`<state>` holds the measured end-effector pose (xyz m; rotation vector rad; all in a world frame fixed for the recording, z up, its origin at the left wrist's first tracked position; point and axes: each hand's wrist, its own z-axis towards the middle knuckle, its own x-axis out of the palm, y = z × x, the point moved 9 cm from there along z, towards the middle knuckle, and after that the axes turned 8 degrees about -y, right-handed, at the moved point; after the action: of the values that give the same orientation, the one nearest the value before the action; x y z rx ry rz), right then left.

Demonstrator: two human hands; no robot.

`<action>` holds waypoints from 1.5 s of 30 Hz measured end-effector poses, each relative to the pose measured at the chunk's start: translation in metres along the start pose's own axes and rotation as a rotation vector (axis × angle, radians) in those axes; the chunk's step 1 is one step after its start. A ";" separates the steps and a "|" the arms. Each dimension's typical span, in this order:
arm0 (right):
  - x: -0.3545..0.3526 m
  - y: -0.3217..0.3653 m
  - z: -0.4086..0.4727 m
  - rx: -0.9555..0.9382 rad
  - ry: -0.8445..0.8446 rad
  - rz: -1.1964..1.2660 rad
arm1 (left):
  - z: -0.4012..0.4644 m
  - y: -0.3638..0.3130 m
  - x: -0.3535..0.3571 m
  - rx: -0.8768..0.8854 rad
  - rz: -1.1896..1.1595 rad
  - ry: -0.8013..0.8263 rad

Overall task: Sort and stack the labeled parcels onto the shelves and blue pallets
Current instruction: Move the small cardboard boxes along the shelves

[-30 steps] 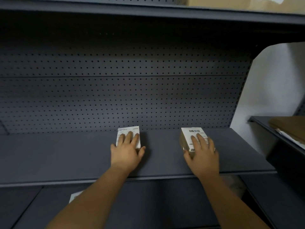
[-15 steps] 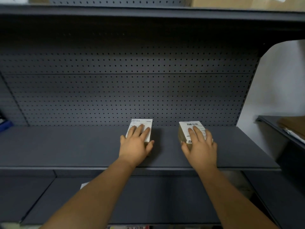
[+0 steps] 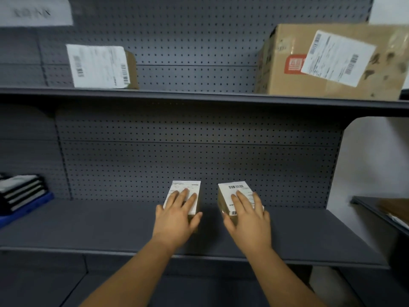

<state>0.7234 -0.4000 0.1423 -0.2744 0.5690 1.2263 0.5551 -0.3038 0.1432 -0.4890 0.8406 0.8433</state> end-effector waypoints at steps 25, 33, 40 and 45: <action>0.052 0.456 -0.005 -0.235 0.066 0.281 | -0.108 0.426 -0.108 -0.252 0.189 -0.096; 0.099 0.578 0.024 -0.270 0.060 0.462 | -0.100 0.544 -0.143 -0.320 0.313 -0.156; 0.116 0.669 0.032 -0.300 0.057 0.497 | -0.105 0.621 -0.165 -0.347 0.388 -0.211; 0.119 0.728 0.027 -0.312 0.057 0.475 | -0.111 0.678 -0.171 -0.360 0.353 -0.201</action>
<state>0.0731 -0.0518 0.1739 -0.4545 0.5058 1.7768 -0.1082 -0.0574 0.1771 -0.5673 0.5970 1.3593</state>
